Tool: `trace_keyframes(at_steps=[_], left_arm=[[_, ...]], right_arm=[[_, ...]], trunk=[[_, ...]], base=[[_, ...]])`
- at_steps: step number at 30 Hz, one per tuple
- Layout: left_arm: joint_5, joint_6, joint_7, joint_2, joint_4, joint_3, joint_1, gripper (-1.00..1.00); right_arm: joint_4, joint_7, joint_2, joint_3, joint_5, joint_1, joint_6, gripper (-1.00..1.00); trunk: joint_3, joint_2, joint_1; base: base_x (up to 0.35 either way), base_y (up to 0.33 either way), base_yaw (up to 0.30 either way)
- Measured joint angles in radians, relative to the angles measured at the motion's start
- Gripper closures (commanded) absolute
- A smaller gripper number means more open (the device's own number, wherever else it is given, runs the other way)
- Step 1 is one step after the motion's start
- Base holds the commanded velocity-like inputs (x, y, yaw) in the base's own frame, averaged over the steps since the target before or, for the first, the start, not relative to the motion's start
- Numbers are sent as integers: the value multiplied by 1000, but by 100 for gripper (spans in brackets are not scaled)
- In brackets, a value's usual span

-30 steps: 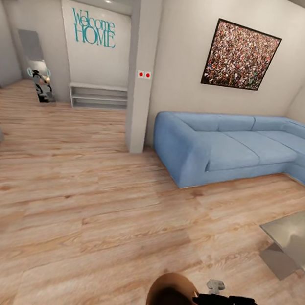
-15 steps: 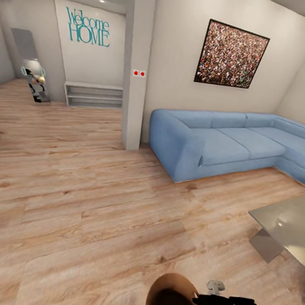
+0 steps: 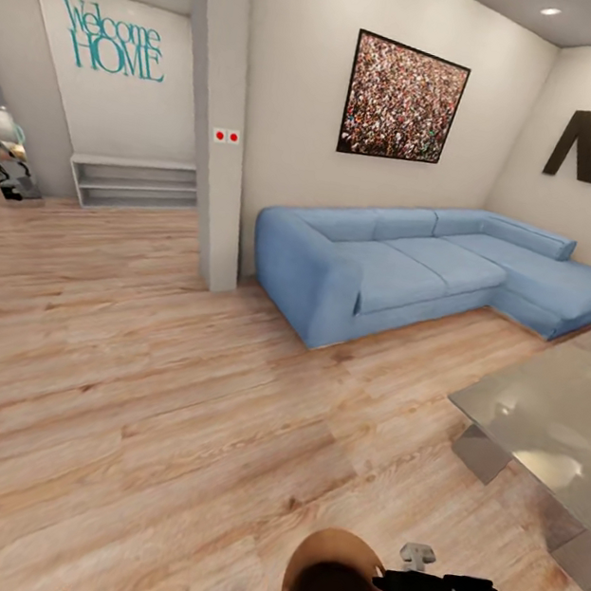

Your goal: Put the three can of soda from the living room inside the tash can in the kitchen.

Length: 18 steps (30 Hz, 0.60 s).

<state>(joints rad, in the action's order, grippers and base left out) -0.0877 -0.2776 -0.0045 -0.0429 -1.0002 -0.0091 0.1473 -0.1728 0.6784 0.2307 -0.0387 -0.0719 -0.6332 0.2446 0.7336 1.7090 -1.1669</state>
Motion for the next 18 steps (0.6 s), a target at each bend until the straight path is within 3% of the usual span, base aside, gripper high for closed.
trace_keyframes(at_steps=[9, 18], left_arm=[[-3, -1, 0, 0, 0, 2, 0, -100], [-3, -2, -1, 0, 0, 4, 0, -100]], right_arm=[[0, 1, 0, -3, 2, 0, 2, 100], [-1, 6, 1, -3, 1, 0, 4, 100]], trunk=[[0, 0, 0], [2, 0, 0]], base=[[258, 115, -251], [41, 18, -248]])
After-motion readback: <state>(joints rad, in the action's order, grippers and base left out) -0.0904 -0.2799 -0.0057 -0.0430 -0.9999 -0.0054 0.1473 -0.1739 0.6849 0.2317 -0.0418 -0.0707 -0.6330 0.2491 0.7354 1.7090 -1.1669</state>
